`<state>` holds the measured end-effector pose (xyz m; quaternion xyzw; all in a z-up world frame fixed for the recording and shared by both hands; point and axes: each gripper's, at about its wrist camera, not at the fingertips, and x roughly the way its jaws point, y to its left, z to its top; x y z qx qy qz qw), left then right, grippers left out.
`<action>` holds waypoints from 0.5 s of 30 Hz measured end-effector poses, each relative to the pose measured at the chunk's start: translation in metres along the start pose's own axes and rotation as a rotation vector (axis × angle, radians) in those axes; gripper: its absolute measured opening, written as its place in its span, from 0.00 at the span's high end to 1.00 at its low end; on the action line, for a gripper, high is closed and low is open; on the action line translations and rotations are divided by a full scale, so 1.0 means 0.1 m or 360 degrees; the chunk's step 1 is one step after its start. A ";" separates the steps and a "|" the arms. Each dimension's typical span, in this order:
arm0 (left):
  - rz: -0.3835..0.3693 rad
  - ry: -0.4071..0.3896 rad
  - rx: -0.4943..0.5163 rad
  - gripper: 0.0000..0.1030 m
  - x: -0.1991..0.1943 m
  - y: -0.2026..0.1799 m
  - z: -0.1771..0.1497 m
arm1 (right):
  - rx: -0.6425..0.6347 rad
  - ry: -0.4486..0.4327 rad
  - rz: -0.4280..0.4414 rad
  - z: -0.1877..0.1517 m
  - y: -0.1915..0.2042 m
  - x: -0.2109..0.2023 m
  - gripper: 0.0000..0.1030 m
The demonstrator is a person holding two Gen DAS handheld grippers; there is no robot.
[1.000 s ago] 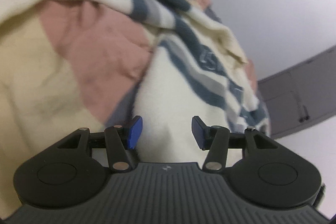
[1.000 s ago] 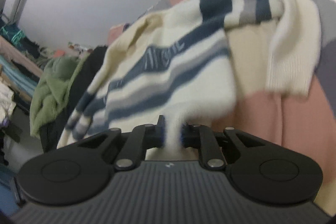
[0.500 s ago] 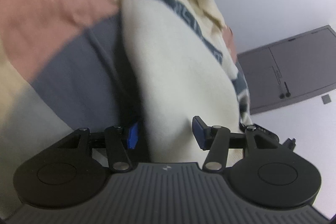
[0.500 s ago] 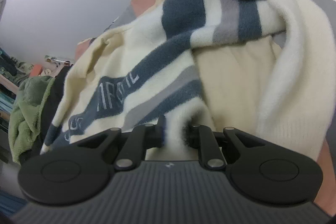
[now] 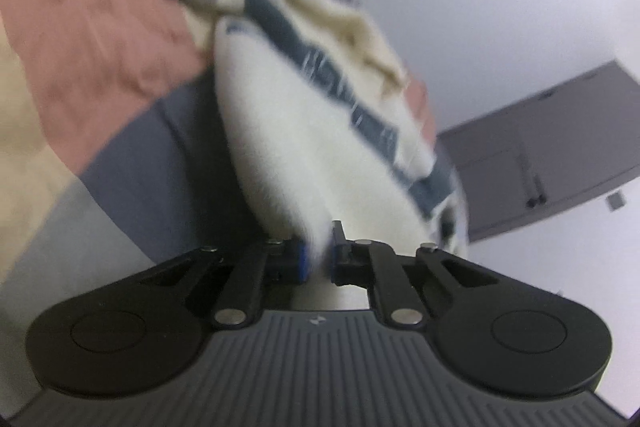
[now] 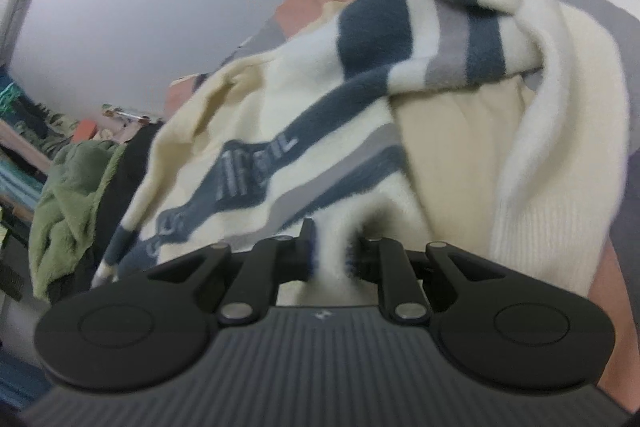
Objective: Fold large clothes
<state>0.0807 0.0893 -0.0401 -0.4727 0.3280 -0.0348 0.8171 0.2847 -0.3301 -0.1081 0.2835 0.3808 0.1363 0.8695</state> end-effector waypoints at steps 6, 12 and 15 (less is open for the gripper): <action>-0.0055 -0.0124 -0.0022 0.90 -0.54 -0.03 0.06 | -0.0142 -0.0003 0.0080 -0.30 0.21 -0.47 0.85; 0.0183 -0.0202 0.0044 0.90 -0.76 0.08 0.06 | -0.0169 0.0130 0.0070 -0.66 0.27 -0.71 0.85; 0.0386 -0.0151 0.0041 0.90 -0.66 0.22 0.04 | -0.0201 0.0220 -0.0056 -0.83 0.26 -0.65 0.85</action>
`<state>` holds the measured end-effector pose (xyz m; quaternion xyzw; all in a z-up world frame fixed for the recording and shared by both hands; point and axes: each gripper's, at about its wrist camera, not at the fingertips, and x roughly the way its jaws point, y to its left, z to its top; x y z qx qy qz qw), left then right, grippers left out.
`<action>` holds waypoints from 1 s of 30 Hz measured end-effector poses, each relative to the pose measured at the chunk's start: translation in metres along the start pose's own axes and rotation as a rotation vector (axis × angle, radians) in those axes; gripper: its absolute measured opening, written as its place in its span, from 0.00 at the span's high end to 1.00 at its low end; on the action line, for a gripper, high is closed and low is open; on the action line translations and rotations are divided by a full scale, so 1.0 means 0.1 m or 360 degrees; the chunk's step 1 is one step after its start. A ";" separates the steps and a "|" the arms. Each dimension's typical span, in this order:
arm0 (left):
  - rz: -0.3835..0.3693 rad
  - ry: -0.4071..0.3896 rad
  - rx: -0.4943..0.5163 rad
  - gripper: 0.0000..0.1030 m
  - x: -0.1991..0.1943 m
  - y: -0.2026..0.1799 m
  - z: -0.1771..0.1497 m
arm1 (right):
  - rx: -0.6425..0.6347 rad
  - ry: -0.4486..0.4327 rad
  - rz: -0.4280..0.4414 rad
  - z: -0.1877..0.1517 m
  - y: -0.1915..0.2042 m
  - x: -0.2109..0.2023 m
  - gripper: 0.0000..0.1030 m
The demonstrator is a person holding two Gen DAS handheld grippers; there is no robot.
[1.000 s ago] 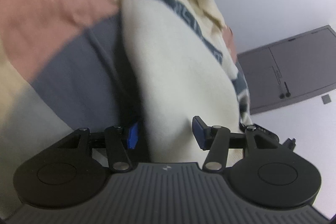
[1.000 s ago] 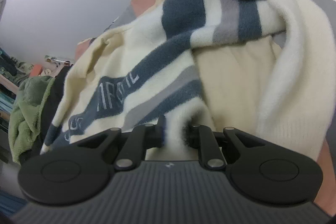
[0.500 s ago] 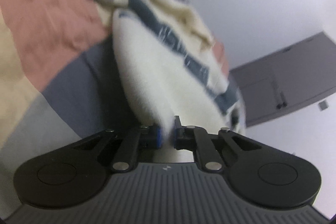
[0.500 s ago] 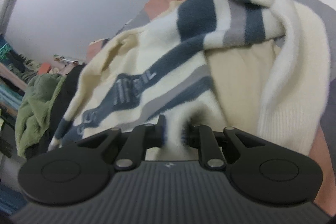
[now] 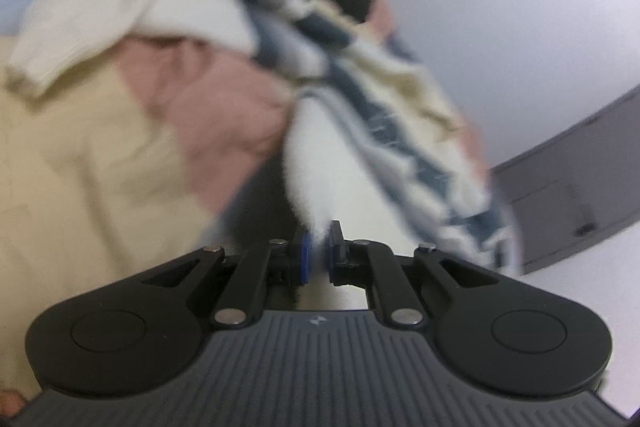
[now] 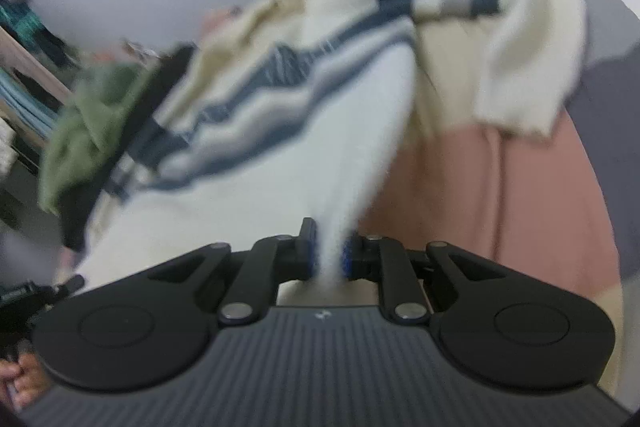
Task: Fold large clothes
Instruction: 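Lay the sweater flat and open both grippers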
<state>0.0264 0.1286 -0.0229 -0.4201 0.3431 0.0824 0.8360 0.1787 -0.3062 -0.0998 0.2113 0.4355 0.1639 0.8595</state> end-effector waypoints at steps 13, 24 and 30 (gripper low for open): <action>0.0177 0.0059 0.0122 0.70 0.11 0.04 0.02 | -0.0108 0.0010 -0.0133 -0.10 0.11 -0.01 0.52; 0.0110 -0.0147 0.0596 0.46 -0.07 -0.57 0.01 | -0.0402 -0.0338 -0.0019 0.07 0.45 -0.22 0.39; 0.0072 -0.0029 0.0694 0.47 0.31 -0.68 -0.04 | -0.0564 -0.0213 0.0020 -0.04 0.64 0.13 0.61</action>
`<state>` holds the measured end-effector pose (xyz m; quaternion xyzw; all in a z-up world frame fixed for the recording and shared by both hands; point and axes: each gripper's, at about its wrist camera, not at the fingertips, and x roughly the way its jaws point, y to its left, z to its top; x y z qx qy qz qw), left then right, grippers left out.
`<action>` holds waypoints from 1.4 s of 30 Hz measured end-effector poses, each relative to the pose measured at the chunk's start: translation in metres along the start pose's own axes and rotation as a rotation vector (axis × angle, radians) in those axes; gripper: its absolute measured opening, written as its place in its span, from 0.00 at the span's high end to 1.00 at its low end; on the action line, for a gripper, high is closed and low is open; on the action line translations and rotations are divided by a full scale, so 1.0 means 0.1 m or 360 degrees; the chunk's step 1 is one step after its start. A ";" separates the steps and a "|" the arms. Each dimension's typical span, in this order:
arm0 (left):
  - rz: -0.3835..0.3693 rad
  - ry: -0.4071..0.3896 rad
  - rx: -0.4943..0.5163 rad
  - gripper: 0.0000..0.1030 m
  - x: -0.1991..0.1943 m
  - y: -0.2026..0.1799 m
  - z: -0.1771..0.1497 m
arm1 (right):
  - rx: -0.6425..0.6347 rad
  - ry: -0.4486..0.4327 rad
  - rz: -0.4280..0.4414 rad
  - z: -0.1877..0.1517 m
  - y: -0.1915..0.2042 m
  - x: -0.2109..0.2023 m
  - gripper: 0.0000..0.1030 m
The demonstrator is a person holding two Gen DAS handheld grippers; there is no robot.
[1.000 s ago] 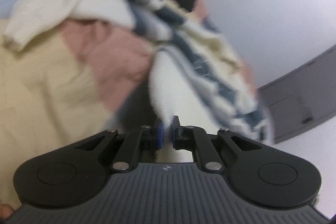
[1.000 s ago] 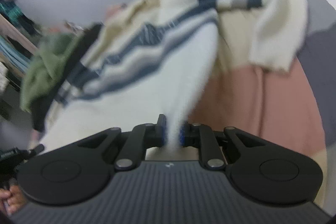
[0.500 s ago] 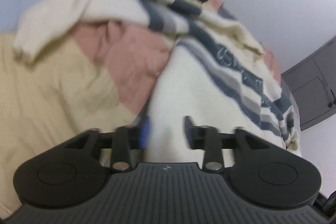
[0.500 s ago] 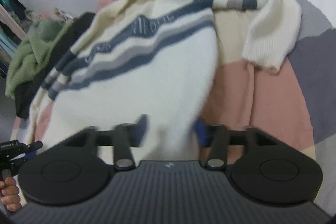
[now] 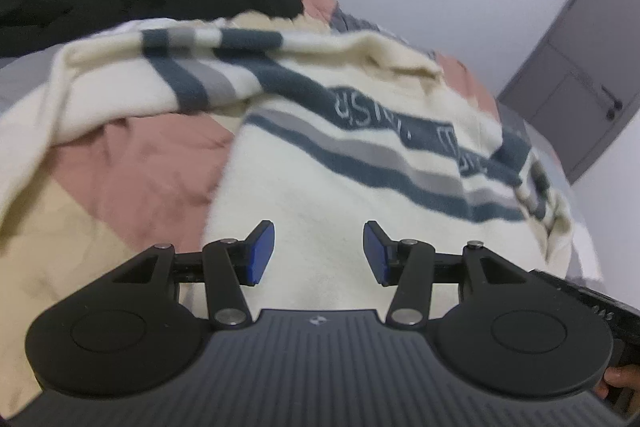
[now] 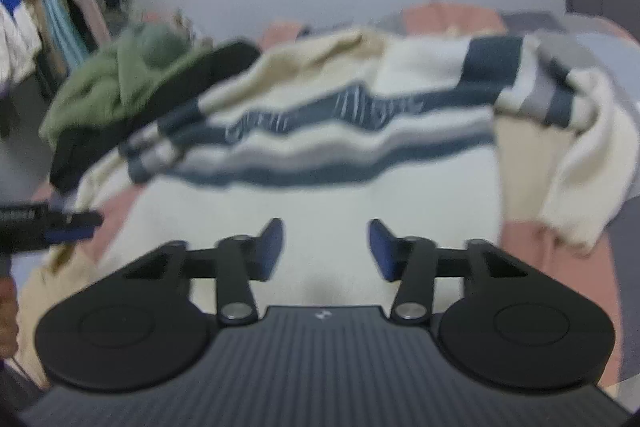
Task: Fold large clothes
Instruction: 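Lay the sweater flat and open both grippers, then grasp a sweater sleeve with the right gripper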
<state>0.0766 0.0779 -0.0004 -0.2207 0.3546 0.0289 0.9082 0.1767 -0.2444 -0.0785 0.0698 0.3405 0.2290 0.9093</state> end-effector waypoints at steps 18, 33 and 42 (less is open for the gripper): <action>0.0102 0.0278 0.0132 0.47 0.64 -0.15 -0.35 | 0.0330 -0.0021 -0.0153 0.11 -0.61 -0.10 0.56; 0.0119 0.0252 0.0118 0.46 0.61 -0.17 -0.35 | 0.0362 0.0187 -0.0647 0.43 -1.69 0.49 0.36; 0.0102 0.0246 0.0070 0.45 0.61 -0.14 -0.32 | 0.0227 0.0234 -0.0664 0.39 -1.75 0.63 0.48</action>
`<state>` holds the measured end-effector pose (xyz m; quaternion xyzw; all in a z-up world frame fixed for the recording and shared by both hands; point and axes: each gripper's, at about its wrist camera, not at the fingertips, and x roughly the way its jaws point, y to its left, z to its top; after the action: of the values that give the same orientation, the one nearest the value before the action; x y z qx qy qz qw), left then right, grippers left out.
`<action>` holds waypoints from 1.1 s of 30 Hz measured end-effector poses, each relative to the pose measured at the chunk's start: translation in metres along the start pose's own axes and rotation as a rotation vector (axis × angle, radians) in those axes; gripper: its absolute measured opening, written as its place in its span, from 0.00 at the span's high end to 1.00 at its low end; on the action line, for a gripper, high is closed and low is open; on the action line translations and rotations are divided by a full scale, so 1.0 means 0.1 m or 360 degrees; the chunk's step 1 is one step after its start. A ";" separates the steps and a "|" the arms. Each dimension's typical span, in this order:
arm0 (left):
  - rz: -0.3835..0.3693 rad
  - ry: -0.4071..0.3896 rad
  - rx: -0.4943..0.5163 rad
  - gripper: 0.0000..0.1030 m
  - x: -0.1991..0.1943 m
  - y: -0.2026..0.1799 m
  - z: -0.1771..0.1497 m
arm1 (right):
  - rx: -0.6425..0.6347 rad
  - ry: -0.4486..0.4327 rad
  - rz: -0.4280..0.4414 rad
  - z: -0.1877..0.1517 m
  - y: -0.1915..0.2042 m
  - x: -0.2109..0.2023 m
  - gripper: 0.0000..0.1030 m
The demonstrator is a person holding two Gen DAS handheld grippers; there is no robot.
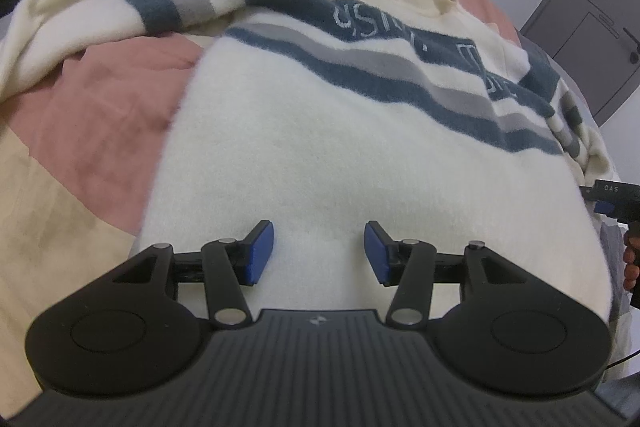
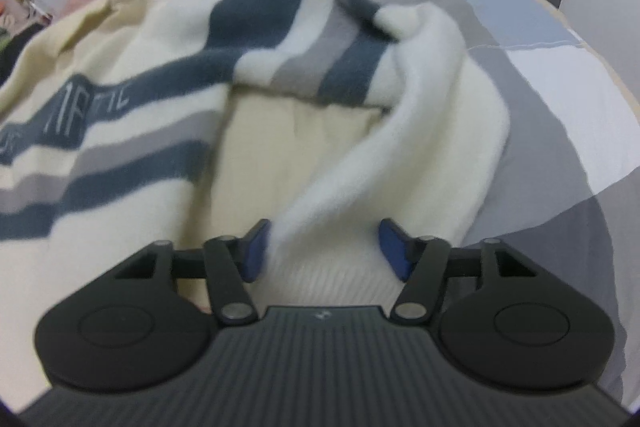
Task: Fold large clothes
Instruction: 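Grasp a sweater sleeve with the right gripper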
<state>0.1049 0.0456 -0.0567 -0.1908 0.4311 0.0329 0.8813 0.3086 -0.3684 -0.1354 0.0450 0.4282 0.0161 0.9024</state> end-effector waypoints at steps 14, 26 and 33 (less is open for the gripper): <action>-0.0031 -0.0044 -0.0114 0.44 -0.02 0.08 0.00 | 0.0015 -0.0078 -0.0047 0.08 -0.10 -0.15 0.91; -0.0091 -0.0065 -0.0210 0.41 -0.17 0.20 0.03 | 0.0031 -0.0385 0.0153 0.88 0.04 -1.43 0.91; -0.0166 -0.0144 -0.0284 0.40 -0.35 0.28 0.10 | -0.0489 -0.0634 0.0321 1.11 1.29 -2.51 0.91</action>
<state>0.0839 0.0789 -0.0330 -0.2889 0.3758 0.0339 0.8798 0.2367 -0.2646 0.1404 -0.0477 0.2281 0.1614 0.9590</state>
